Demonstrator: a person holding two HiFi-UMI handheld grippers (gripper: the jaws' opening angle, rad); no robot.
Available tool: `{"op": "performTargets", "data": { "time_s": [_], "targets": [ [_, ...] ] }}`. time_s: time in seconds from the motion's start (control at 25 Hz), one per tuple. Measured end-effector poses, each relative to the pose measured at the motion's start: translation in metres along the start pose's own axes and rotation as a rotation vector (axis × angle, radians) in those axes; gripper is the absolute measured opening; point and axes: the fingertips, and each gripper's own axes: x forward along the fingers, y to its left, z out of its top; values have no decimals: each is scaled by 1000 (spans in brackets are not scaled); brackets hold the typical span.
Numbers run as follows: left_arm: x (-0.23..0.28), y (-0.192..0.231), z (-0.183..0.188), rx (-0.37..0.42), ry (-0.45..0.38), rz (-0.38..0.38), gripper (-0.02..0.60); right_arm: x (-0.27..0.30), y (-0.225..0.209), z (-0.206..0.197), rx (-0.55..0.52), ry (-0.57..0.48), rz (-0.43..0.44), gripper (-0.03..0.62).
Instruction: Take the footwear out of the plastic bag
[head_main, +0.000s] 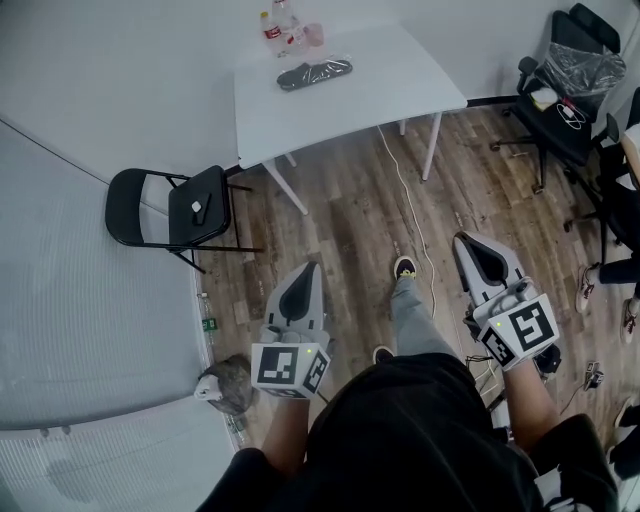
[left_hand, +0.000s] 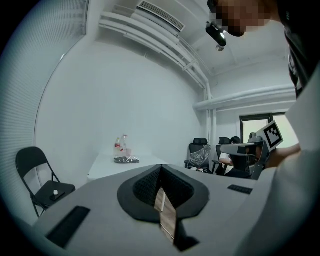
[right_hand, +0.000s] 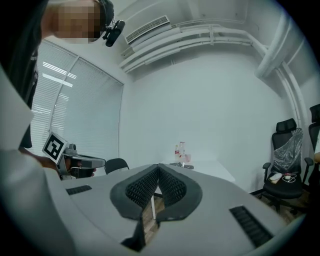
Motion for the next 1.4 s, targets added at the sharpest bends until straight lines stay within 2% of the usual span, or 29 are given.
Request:
{"op": "performTargets", "data": {
  "time_s": [0.44,0.72,0.92,1.16,1.4],
  "targets": [
    [140,47,17,9,48,41,23,123,-106,-14,54,31,25,18],
    [211,66,31,35,76,48,23,184,-161,-19,91,38,46,18],
    [244,72,19,52,91,51,23,211,-189,-45,101,78,49,18],
    [300,101,-3,37,151,47,23,261,-230,-68,109,122,47,18],
    [356,82,-6,44,163,5,23,283,-281,-81,90,152,56,18]
  ]
}}
